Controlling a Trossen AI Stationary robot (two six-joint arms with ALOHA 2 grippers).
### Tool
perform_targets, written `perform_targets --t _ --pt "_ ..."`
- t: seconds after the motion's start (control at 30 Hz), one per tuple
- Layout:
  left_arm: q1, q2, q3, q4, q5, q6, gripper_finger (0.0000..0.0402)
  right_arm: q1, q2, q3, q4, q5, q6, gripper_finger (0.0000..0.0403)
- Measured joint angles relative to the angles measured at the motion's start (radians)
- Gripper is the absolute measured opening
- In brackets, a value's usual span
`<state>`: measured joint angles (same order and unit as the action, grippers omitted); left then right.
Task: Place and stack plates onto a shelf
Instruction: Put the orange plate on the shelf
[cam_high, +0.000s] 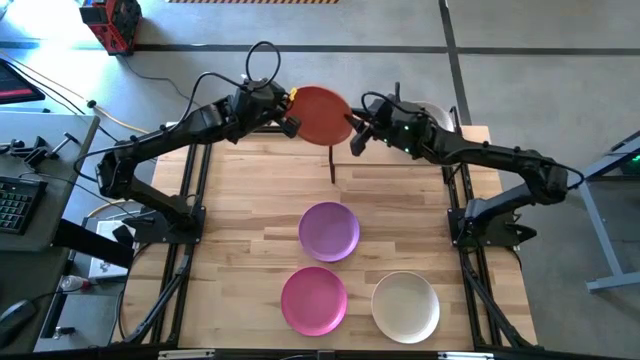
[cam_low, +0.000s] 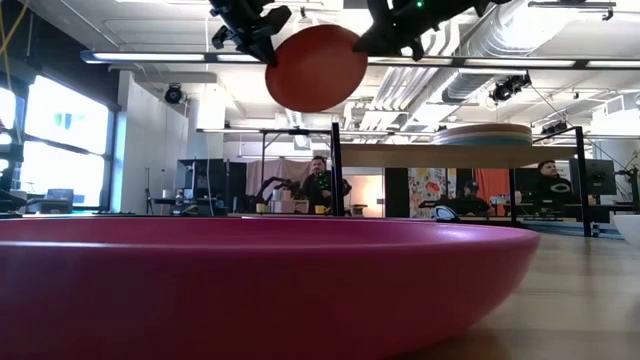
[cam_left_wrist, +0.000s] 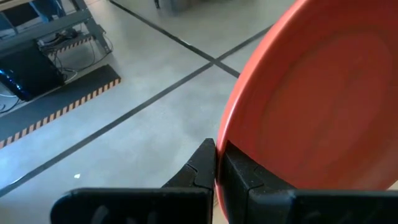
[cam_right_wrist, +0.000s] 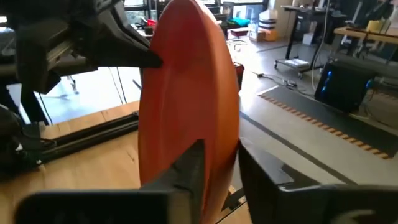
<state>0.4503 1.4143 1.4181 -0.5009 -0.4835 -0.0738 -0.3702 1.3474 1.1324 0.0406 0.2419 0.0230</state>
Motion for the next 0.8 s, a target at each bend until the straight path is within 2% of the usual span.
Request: perform_targets --t 0.1,0.17,0.37,0.63,0.8 --pt "0.000 0.000 0.000 -0.001 0.002 0.000 0.0001 -0.001 0.000 0.000 0.000 0.015 0.026 0.0027" --pt "-0.001 0.000 0.000 -0.001 0.002 -0.002 0.0004 -0.003 0.000 0.000 0.000 0.033 0.034 0.0010" --pt "0.000 0.000 0.000 0.003 0.022 -0.001 0.0025 -0.004 0.001 0.000 -0.021 0.065 0.110 0.0007" --pt "0.022 0.000 0.000 0.045 0.228 0.000 0.0064 -0.003 0.001 0.000 -0.034 0.084 0.161 0.0001" --pt "0.034 0.000 0.000 0.056 0.292 -0.016 0.0097 -0.002 0.001 -0.001 -0.064 0.135 0.199 0.0000"
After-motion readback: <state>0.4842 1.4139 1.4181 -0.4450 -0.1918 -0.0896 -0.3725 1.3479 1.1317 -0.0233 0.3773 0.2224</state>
